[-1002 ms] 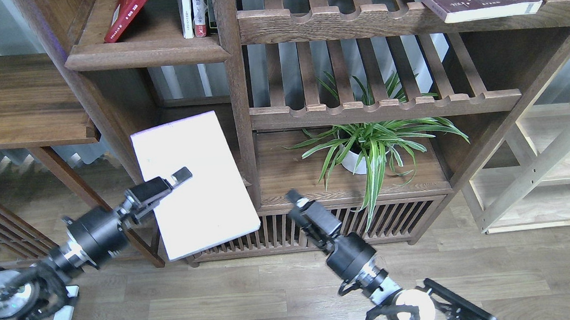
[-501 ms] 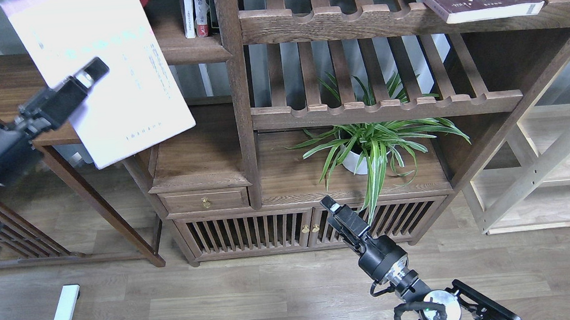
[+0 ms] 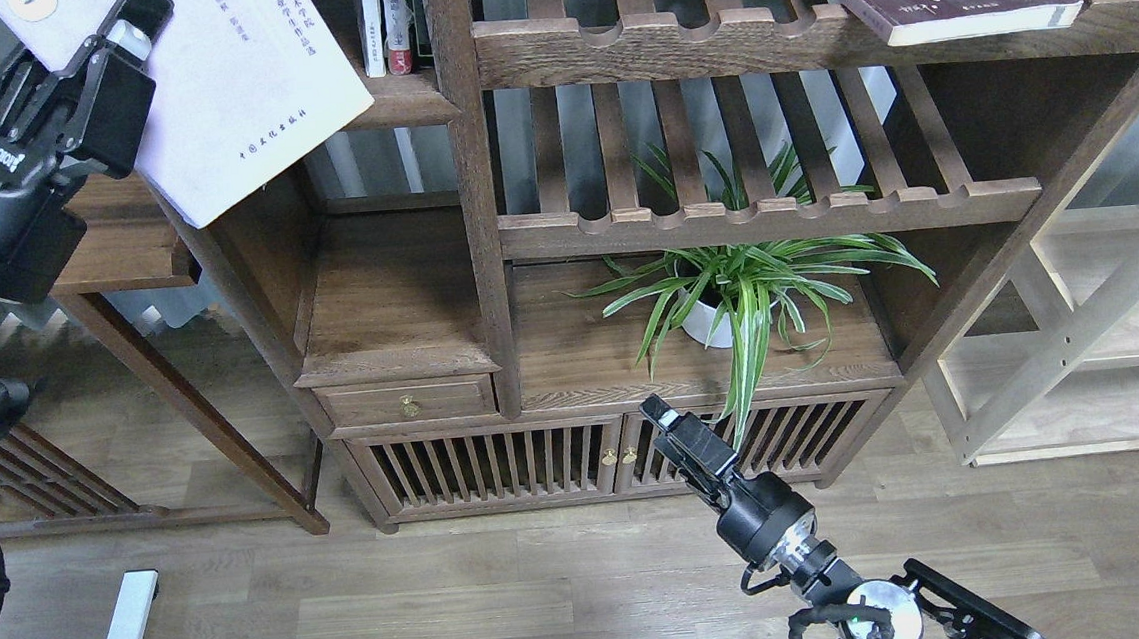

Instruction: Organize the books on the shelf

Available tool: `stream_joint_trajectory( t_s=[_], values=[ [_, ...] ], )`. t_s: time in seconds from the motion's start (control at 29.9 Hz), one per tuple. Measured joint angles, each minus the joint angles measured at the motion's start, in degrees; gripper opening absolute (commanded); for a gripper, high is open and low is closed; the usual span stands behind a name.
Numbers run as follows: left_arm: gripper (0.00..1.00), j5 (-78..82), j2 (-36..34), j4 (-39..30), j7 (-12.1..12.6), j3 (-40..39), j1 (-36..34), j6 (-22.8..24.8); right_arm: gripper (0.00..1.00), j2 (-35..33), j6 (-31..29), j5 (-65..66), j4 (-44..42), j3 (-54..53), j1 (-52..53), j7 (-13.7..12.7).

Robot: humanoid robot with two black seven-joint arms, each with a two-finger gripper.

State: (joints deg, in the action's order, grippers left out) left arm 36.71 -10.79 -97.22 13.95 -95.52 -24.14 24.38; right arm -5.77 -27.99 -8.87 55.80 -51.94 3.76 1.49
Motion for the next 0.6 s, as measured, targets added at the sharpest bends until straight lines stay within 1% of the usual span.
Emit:
stream_joint_trajectory(
  t_s=[0.03,0.17,0.23,0.33,0.43,0.53,0.6],
  values=[
    [0.00,1.25,0.01,-0.04,-0.11,-0.03,-1.03,-1.54,0.97,0.20,0.00,0.00,0.00,0.09,-0.08,0.00],
    [0.00,6.07,-0.21,-0.21,-0.22,-0.03,-5.87,-10.83,0.97,1.02,0.00,0.01,0.11,1.29,-0.22,0.00],
    [0.00,8.06,-0.36,-0.38,-0.03,0.35,-7.90,-14.31,0.97,1.68,0.00,0.24,0.20,1.73,-0.18,-0.02],
    [0.00,10.90,-0.45,-0.58,0.80,1.33,-11.08,-17.82,0.97,2.49,0.00,0.55,0.31,1.91,0.05,-0.07],
    [0.00,13.73,-0.46,-0.55,1.85,3.43,-13.22,-23.56,0.97,2.60,0.00,0.68,0.34,2.04,0.03,-0.08],
    [0.00,14.82,-0.62,-0.07,2.16,7.02,-14.55,-28.31,0.97,2.62,0.00,1.08,0.56,2.09,0.01,-0.13],
    [0.00,15.50,-0.88,0.58,2.26,9.34,-15.52,-29.92,0.97,2.46,0.00,1.40,0.68,2.11,0.01,-0.15]
  ],
)
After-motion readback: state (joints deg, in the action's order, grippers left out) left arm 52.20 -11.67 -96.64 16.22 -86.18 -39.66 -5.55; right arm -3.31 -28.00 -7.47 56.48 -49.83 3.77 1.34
